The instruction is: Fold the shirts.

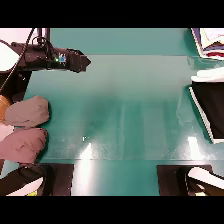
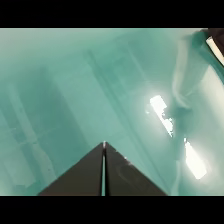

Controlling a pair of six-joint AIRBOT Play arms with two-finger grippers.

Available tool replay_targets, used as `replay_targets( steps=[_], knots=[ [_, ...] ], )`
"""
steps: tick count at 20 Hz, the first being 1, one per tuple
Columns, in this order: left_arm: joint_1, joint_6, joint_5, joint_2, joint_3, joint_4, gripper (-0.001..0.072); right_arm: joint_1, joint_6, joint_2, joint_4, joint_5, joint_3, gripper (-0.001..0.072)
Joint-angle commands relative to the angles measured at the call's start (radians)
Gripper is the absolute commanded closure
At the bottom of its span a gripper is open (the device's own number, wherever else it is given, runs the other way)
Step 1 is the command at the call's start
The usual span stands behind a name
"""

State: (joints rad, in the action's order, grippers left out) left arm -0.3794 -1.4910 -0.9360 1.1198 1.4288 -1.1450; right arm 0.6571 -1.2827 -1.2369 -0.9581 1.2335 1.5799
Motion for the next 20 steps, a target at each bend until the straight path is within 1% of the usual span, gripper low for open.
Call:
replay_targets(
  steps=[1, 3, 6, 7, 8, 9, 10, 11, 13, 15, 18, 20],
  knots=[
    [-0.001, 0.007, -0.008, 0.000, 0.000, -0.002, 0.0682, 0.047, -0.038, 0.084, -0.177, 0.059, -0.136, 0.0695],
    [-0.001, 0.007, -0.010, 0.000, 0.000, -0.004, 0.0682, 0.091, -0.050, 0.137, -0.225, 0.060, -0.256, 0.0695],
    [-0.001, 0.007, -0.018, 0.000, 0.000, -0.006, 0.0682, 0.184, -0.054, 0.203, -0.258, 0.070, -0.404, 0.0693],
    [-0.001, 0.007, -0.018, 0.000, 0.000, -0.008, 0.0682, 0.213, -0.054, 0.218, -0.274, 0.076, -0.443, 0.0681],
    [-0.001, 0.007, -0.018, 0.000, 0.000, -0.008, 0.0682, 0.236, -0.054, 0.230, -0.278, 0.079, -0.475, 0.0566],
    [-0.001, 0.007, -0.019, 0.000, 0.000, -0.008, 0.0682, 0.261, -0.054, 0.245, -0.275, 0.080, -0.509, 0.0379],
    [-0.001, 0.007, -0.019, 0.000, 0.000, -0.008, 0.0682, 0.276, -0.055, 0.258, -0.275, 0.077, -0.532, 0.0241],
    [-0.001, 0.007, -0.022, 0.000, 0.000, -0.008, 0.0682, 0.281, -0.055, 0.269, -0.269, 0.067, -0.541, 0.0196],
    [-0.001, 0.007, -0.026, 0.000, 0.000, -0.008, 0.0682, 0.263, -0.054, 0.283, -0.208, 0.048, -0.520, 0.0196],
    [-0.001, 0.007, -0.025, 0.000, 0.000, -0.008, 0.0682, 0.189, -0.055, 0.283, -0.088, 0.043, -0.468, 0.0196],
    [0.000, 0.007, -0.026, 0.000, 0.000, -0.029, 0.0682, -0.022, -0.055, 0.283, 0.102, 0.048, -0.409, 0.0196],
    [0.000, 0.006, -0.018, 0.000, 0.000, -0.023, 0.0682, -0.198, -0.055, 0.283, 0.126, 0.022, -0.389, 0.0203]
  ],
)
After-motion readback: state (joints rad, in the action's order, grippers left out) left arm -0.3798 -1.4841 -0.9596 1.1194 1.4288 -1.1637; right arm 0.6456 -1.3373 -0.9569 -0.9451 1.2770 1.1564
